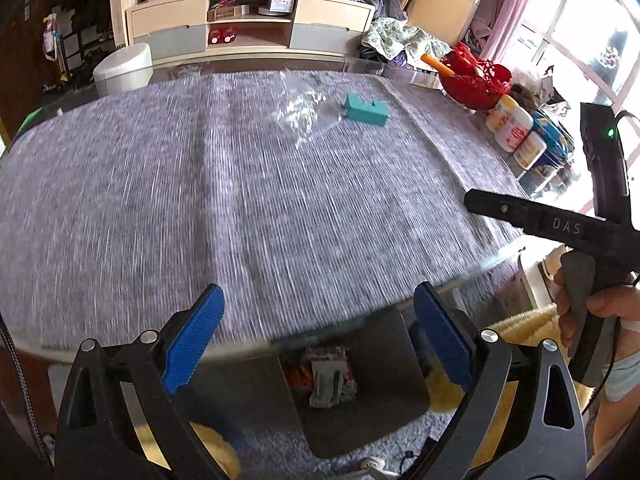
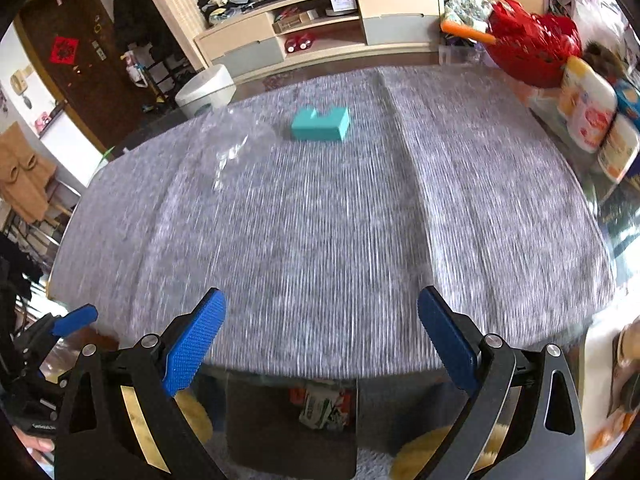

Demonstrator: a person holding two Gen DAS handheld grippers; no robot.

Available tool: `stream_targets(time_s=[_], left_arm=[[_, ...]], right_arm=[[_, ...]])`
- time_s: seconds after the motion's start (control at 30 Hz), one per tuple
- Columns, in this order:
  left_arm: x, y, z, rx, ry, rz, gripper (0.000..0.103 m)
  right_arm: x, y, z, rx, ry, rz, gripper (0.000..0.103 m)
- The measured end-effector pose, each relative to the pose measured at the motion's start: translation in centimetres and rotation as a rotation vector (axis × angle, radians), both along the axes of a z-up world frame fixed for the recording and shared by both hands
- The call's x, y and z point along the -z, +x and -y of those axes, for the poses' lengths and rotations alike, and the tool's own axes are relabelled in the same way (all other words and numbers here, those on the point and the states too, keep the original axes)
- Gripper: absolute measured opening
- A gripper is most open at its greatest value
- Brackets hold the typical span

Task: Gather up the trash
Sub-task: 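Move both tools back over the table toward the bag and teal block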

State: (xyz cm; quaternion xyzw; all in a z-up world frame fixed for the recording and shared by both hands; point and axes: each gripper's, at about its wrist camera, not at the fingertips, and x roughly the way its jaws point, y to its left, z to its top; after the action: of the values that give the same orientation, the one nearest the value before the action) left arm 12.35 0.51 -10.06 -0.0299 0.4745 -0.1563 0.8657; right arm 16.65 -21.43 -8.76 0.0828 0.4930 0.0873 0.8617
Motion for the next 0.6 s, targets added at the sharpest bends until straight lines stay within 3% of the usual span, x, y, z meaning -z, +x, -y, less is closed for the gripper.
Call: stream_targets(time_s=[0.6], left_arm=[[0.8,14.6,0.7,0.014,0.021,-0.011,0.09]], right_arm=[[0.1,13.0,-0.5,0.051,-0.007,0.004,0.097]])
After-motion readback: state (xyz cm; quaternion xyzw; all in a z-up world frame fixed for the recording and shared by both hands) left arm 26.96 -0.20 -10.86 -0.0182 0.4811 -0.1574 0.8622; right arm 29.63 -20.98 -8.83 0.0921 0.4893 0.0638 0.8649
